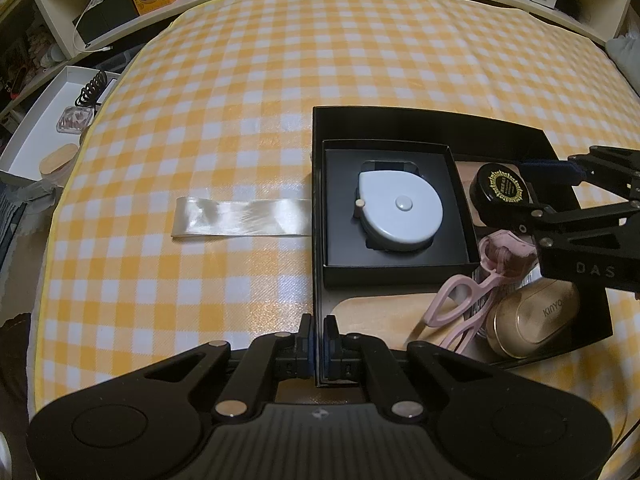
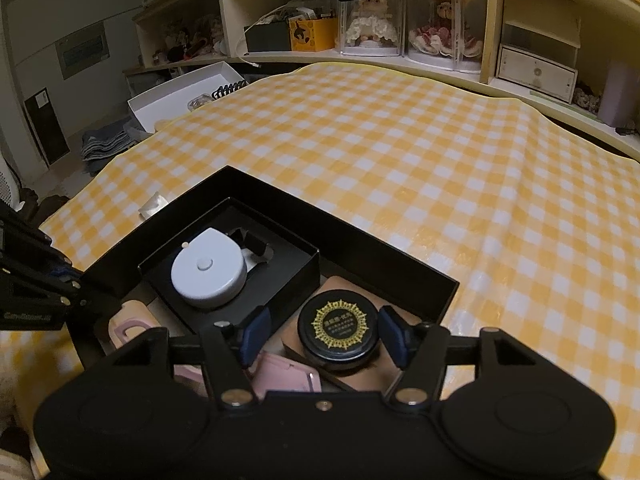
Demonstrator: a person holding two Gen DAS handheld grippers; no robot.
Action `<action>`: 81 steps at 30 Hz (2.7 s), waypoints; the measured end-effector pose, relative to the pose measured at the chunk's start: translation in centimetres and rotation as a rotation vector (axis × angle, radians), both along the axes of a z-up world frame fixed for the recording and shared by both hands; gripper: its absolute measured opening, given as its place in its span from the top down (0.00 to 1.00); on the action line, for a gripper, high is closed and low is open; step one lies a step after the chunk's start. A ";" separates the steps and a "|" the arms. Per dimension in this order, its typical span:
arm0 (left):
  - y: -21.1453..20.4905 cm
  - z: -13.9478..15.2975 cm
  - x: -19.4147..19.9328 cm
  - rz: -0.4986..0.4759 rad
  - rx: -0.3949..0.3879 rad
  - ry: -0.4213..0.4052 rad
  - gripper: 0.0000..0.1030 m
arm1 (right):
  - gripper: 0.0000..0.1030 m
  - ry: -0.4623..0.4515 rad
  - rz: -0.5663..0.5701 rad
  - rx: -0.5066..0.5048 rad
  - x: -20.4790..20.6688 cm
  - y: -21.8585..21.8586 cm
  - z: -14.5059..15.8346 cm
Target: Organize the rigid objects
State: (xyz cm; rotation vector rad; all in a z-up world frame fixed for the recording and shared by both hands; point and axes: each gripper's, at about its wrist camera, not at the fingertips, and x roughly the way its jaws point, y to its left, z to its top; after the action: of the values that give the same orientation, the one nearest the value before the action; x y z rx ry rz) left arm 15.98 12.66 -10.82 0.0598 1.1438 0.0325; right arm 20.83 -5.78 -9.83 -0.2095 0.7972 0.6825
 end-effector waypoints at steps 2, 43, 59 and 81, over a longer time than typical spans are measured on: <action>0.0 0.0 0.0 0.001 -0.001 0.000 0.96 | 0.39 -0.003 0.001 0.006 -0.1 -0.1 0.2; -0.1 0.1 -0.5 0.024 0.017 -0.021 0.65 | 0.02 -0.155 -0.209 0.204 -13.1 -7.6 11.6; -2.3 9.9 -7.7 0.106 -0.061 -0.429 0.06 | 0.01 -0.198 -0.311 0.241 -16.2 -11.1 11.2; -10.0 14.8 -21.1 0.101 0.007 -0.659 0.00 | 0.00 -0.256 -0.364 0.238 -20.7 -14.2 12.8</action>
State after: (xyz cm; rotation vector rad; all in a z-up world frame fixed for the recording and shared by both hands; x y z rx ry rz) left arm -5.16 2.66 3.98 -0.0043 0.4870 0.1357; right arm 0.08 -19.97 2.94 0.0654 0.4851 0.3903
